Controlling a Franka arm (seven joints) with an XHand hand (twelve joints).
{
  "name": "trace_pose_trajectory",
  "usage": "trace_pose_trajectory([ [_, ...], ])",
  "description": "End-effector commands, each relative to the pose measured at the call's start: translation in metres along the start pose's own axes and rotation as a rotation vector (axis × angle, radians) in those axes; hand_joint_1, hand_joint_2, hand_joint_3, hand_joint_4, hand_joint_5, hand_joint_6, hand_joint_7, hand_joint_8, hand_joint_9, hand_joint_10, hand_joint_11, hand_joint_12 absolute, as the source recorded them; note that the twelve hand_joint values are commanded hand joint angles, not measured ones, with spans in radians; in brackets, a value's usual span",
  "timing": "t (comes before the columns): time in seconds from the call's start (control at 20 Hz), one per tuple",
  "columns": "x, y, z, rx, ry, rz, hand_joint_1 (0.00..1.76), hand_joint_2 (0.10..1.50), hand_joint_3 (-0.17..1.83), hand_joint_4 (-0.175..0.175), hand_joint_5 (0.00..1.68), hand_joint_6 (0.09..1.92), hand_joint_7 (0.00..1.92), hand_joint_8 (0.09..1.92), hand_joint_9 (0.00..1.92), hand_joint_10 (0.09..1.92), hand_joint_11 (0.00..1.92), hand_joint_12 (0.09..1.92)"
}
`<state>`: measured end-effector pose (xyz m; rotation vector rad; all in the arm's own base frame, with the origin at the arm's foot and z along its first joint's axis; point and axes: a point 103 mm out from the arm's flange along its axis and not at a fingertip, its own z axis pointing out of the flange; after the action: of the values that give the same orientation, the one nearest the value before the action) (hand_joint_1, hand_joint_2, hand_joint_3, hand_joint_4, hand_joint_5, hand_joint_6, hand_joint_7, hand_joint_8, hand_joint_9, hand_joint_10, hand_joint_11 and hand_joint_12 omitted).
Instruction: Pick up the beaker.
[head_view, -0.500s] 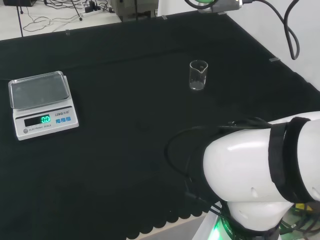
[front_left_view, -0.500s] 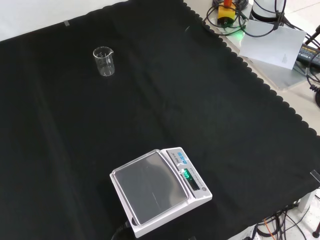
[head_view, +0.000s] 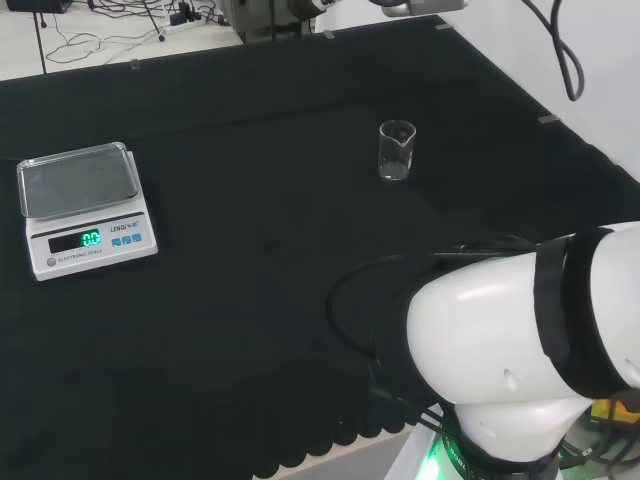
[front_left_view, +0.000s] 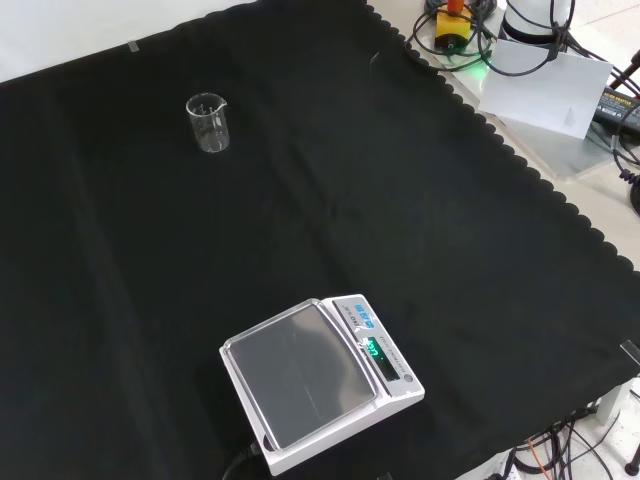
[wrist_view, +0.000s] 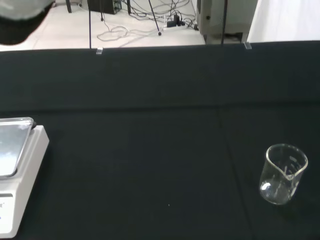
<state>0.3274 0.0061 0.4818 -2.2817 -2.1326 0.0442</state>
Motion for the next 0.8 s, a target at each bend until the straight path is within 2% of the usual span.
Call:
trace_pose_trajectory([
  [0.05, -0.008, -0.004, 0.006, -0.025, 0.001, 0.015, 0.64, 0.67, 0.34, 0.006, 0.22, 0.09, 0.17, 0.76, 0.2, 0.85, 0.0, 1.32],
  [0.45, -0.034, 0.037, 0.041, -0.008, 0.034, 0.047, 0.65, 0.68, 0.33, 0.007, 0.22, 0.09, 0.16, 0.75, 0.18, 0.84, 0.0, 1.3],
  [0.8, -0.064, 0.089, 0.095, 0.019, 0.057, 0.079, 0.66, 0.69, 0.29, 0.015, 0.16, 0.09, 0.07, 0.73, 0.09, 0.86, 0.0, 1.22],
])
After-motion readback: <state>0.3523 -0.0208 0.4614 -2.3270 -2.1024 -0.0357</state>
